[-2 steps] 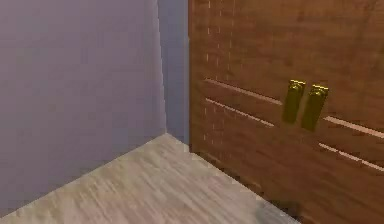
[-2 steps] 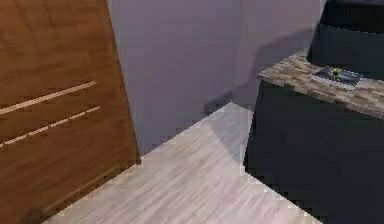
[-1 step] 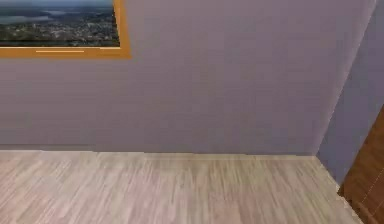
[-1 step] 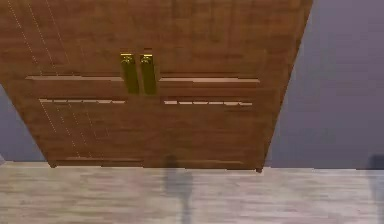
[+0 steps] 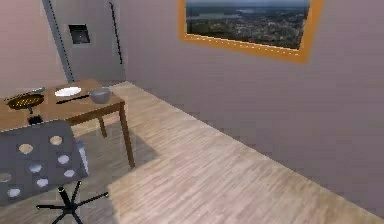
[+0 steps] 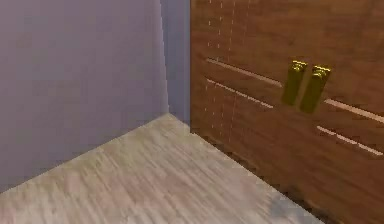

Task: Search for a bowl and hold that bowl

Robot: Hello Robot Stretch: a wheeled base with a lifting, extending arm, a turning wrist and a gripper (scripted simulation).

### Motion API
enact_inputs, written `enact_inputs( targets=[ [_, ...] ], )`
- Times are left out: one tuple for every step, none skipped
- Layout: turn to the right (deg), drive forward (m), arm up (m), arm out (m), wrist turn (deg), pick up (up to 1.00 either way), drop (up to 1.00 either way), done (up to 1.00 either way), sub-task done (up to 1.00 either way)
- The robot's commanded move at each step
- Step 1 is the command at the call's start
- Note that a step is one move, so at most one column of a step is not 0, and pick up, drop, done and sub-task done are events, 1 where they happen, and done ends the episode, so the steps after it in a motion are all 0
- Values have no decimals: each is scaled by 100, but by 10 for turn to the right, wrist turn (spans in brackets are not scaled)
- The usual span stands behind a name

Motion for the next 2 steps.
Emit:
enact_inputs(
  targets=[
    [0,80,0,0,0,0,0,0,0],
    [-450,0,0,0,0,0,0,0,0]
  ],
)
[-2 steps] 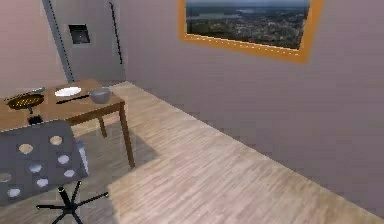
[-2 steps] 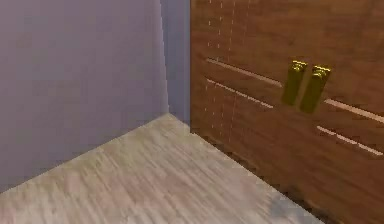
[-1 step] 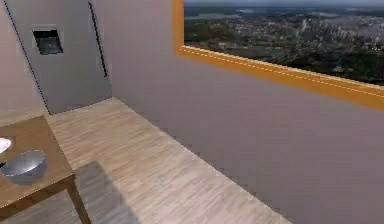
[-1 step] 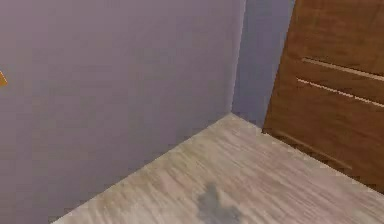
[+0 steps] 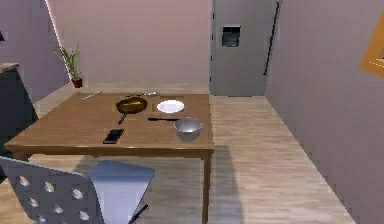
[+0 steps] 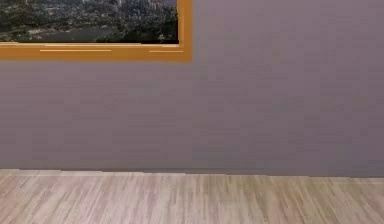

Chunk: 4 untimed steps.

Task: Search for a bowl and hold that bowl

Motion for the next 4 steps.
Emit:
enact_inputs(
  targets=[
    [-60,0,0,0,0,0,0,0,0],
    [0,5,0,0,0,0,0,0,0],
    [-450,0,0,0,0,0,0,0,0],
    [-360,0,0,0,0,0,0,0,0]
  ],
)
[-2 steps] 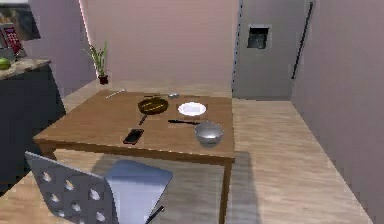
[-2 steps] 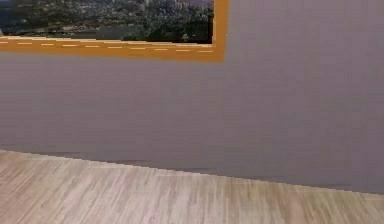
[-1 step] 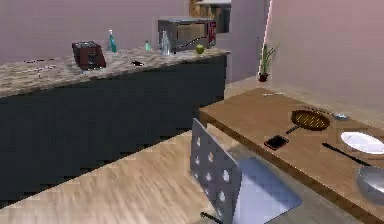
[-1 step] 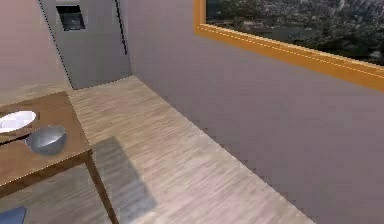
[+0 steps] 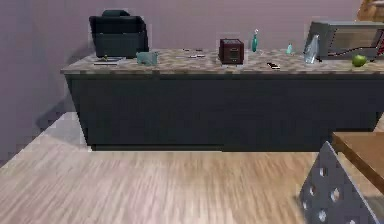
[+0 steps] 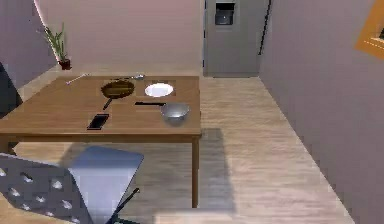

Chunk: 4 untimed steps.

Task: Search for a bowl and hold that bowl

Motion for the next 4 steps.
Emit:
enact_inputs(
  targets=[
    [450,0,0,0,0,0,0,0,0],
    [450,0,0,0,0,0,0,0,0],
    [240,0,0,0,0,0,0,0,0],
    [0,85,0,0,0,0,0,0,0]
  ],
)
